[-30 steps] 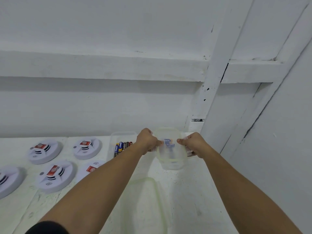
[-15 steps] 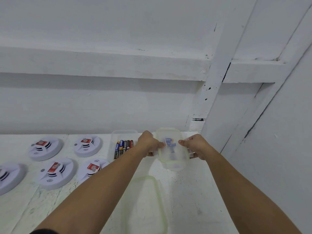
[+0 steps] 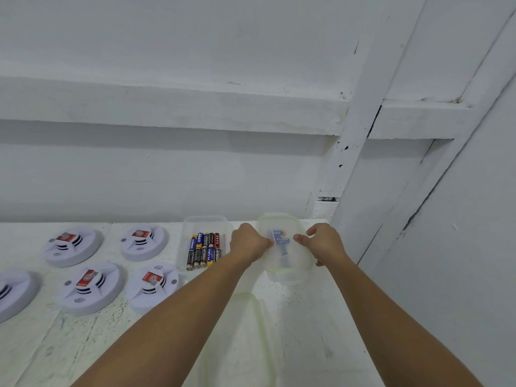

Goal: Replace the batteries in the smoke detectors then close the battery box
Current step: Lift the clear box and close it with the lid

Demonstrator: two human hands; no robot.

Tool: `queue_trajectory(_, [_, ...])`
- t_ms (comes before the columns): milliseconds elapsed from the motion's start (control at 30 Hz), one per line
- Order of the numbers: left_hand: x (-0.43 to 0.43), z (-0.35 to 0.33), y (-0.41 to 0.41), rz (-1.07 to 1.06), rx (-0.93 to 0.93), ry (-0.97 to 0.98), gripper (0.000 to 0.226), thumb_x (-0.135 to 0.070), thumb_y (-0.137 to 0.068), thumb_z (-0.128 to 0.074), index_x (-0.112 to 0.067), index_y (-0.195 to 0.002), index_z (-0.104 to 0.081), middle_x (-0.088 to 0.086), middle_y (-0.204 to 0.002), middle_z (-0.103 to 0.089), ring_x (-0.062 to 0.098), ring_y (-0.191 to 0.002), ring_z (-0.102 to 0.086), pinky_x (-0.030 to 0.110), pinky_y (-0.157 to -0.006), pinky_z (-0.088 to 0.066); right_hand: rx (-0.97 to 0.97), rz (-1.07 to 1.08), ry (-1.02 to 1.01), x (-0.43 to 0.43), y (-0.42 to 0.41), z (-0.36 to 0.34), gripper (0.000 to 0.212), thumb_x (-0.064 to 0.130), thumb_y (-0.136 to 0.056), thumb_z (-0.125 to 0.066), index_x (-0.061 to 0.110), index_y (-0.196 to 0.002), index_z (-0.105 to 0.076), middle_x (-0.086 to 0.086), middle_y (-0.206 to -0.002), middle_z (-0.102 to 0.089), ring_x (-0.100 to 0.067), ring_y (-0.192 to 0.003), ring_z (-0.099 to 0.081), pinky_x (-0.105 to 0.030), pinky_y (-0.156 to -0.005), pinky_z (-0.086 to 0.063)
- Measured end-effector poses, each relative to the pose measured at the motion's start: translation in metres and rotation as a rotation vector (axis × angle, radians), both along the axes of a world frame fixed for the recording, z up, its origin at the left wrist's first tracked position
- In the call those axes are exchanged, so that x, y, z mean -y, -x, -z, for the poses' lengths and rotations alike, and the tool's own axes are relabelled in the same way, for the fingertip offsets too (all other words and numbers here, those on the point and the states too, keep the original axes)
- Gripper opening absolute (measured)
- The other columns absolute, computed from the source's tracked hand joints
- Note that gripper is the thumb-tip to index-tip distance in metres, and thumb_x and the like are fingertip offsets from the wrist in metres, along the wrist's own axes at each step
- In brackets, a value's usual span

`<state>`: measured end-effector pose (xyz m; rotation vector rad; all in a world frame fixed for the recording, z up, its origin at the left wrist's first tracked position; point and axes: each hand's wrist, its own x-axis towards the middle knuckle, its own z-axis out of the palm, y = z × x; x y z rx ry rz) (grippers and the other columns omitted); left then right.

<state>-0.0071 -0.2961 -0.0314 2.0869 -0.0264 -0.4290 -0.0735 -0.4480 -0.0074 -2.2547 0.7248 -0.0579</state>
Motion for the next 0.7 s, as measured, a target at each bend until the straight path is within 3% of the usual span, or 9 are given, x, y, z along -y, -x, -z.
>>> queue_trajectory(100, [0.001,0.003,-0.004,-0.044,-0.057,0.042,0.021,-0.013,-0.078,-0.070,-0.003,-0.078,-0.052,0.008,-0.076,-0.055,0.020,-0.064,-0.053,0.026,-0.048,-0.041,0.011,-0.016,-0.011,0.003,-0.002,0.003,0.048,0.030,-0.084,-0.070,-0.013,-0.100,-0.058,-0.030,-0.089,-0.055,-0.027,-0.072,-0.048,-0.045,-0.063,-0.053])
queue_trajectory(167, [0.002,0.002,-0.008,-0.087,-0.094,0.092,0.025,-0.009,-0.074,-0.073,0.004,-0.089,-0.058,0.014,-0.087,-0.063,0.025,-0.074,-0.064,0.034,-0.060,-0.057,0.006,-0.044,-0.023,0.005,-0.005,0.005,0.039,0.028,-0.083,-0.071,-0.008,-0.079,-0.057,-0.018,-0.075,-0.045,-0.026,-0.070,-0.044,-0.033,-0.059,-0.041])
queue_trajectory(233, [0.001,0.002,-0.010,-0.096,-0.159,0.162,0.030,-0.004,-0.074,-0.074,0.007,-0.098,-0.060,0.020,-0.098,-0.065,0.031,-0.086,-0.067,0.040,-0.068,-0.060,-0.006,-0.058,-0.034,0.007,-0.008,0.007,0.039,0.027,-0.083,-0.071,-0.010,-0.080,-0.060,-0.013,-0.075,-0.046,-0.028,-0.068,-0.049,-0.034,-0.061,-0.042])
queue_trajectory(300, [0.000,0.003,-0.010,-0.091,-0.194,0.203,0.028,0.000,-0.077,-0.072,0.007,-0.101,-0.059,0.021,-0.102,-0.064,0.032,-0.090,-0.066,0.035,-0.060,-0.058,-0.014,-0.060,-0.048,0.009,-0.012,0.008,0.038,0.026,-0.083,-0.072,-0.010,-0.081,-0.060,-0.014,-0.076,-0.049,-0.031,-0.068,-0.055,-0.040,-0.063,-0.050])
queue_trajectory(400, [0.001,0.007,-0.011,-0.090,-0.188,0.199,0.027,-0.001,-0.078,-0.072,0.007,-0.101,-0.060,0.021,-0.102,-0.065,0.031,-0.090,-0.066,0.032,-0.059,-0.057,-0.018,-0.050,-0.066,0.010,-0.018,0.010,0.029,0.023,-0.081,-0.074,0.004,-0.073,-0.054,-0.015,-0.075,-0.053,-0.028,-0.067,-0.056,-0.043,-0.066,-0.055])
queue_trajectory(567, [0.001,0.006,-0.015,-0.083,-0.185,0.185,0.029,-0.001,-0.077,-0.073,0.008,-0.101,-0.060,0.021,-0.100,-0.066,0.032,-0.088,-0.067,0.035,-0.064,-0.059,-0.009,0.020,-0.212,0.017,-0.025,0.014,0.022,0.014,-0.079,-0.075,-0.003,-0.076,-0.062,-0.019,-0.082,-0.063,-0.031,-0.073,-0.064,-0.045,-0.075,-0.057])
queue_trajectory(700, [-0.001,0.005,-0.010,-0.049,-0.107,0.107,0.030,-0.006,-0.076,-0.073,0.006,-0.099,-0.059,0.019,-0.098,-0.066,0.031,-0.086,-0.067,0.040,-0.073,-0.059,-0.021,0.035,-0.371,0.018,-0.024,0.010,0.018,0.008,-0.080,-0.074,-0.004,-0.083,-0.061,-0.021,-0.090,-0.066,-0.027,-0.067,-0.064,-0.036,-0.062,-0.056])
